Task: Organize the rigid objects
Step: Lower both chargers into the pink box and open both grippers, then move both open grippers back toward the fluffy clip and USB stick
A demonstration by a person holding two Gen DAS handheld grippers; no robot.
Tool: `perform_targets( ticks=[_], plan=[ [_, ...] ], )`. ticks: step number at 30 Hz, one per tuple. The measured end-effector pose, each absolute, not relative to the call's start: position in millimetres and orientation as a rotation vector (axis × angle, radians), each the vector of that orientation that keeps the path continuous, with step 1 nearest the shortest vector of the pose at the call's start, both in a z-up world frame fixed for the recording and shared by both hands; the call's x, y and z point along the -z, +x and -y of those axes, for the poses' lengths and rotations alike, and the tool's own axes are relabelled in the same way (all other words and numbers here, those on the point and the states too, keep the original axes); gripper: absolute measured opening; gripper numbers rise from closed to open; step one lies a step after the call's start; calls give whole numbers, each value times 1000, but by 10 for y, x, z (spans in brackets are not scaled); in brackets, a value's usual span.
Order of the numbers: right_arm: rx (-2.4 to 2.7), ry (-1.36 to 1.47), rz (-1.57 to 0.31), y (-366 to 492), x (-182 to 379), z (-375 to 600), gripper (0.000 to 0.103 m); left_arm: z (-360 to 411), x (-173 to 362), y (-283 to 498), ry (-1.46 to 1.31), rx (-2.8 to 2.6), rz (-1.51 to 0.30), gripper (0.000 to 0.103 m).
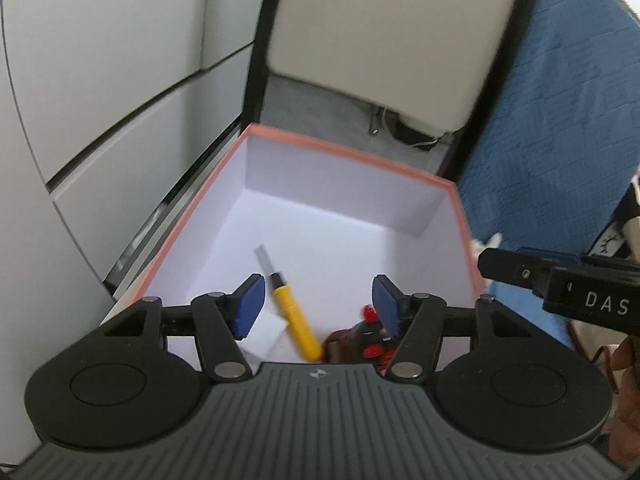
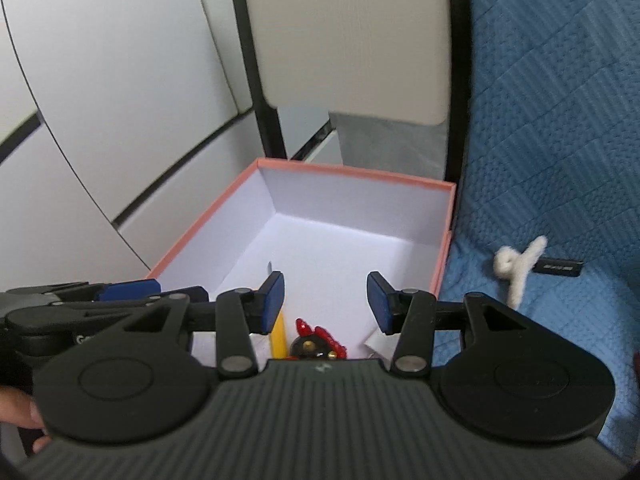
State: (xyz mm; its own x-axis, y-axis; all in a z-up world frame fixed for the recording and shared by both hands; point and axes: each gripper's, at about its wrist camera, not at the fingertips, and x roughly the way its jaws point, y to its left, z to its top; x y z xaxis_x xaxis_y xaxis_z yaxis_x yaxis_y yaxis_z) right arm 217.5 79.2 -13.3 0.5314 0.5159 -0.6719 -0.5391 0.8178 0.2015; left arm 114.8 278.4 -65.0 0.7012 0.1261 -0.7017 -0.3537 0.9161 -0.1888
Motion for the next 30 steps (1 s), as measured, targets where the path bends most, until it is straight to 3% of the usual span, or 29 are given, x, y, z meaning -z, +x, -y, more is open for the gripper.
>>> perform_targets(
  ticks=[10, 30],
  plan=[
    [-563, -14, -713, 2038, -35, -240, 49, -2229, 417, 1131, -311, -187, -689, 65],
    [-468, -15, -665, 1812, 175, 717, 49, -1390, 665, 1204, -261, -91, -713, 65]
  ],
)
